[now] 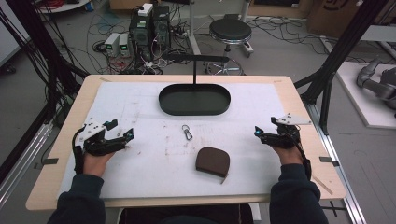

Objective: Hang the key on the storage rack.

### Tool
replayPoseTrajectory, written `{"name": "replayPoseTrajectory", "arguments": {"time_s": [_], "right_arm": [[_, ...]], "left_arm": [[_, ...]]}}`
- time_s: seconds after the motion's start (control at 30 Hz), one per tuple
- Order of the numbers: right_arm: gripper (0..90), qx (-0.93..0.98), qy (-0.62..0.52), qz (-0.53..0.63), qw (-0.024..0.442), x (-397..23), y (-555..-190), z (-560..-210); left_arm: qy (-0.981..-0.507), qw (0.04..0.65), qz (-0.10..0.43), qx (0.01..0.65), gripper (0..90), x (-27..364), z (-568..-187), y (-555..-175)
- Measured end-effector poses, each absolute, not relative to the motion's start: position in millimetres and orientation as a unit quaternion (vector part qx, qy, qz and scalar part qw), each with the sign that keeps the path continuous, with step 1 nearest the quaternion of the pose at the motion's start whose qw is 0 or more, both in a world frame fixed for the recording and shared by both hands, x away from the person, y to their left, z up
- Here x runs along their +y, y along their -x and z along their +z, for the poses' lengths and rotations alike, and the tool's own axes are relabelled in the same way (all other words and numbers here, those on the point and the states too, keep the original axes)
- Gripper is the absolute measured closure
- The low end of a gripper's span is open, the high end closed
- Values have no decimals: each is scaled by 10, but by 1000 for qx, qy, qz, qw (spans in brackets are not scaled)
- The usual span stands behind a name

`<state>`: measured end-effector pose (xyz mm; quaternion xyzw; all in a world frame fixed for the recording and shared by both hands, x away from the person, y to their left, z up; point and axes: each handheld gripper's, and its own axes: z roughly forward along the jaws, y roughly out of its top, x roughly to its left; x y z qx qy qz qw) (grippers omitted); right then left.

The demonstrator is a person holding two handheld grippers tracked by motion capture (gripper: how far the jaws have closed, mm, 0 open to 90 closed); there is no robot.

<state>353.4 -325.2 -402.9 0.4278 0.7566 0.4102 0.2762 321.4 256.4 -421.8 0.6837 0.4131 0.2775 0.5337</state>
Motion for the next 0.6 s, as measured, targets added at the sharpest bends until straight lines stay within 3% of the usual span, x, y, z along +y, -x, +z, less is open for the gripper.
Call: {"name": "replayPoseTrajectory", "arguments": {"time_s": [0.37, 0.6], "right_arm": [[221, 757, -426, 414, 274, -3267, -3520, -4036], [222, 758, -422, 414, 275, -3272, -3460, -4029]], "left_arm": [[-676, 526, 269, 441, 229, 2494, -4169, -3258], [-699, 524, 252, 415, 229, 2257, -4131, -3341]]}}
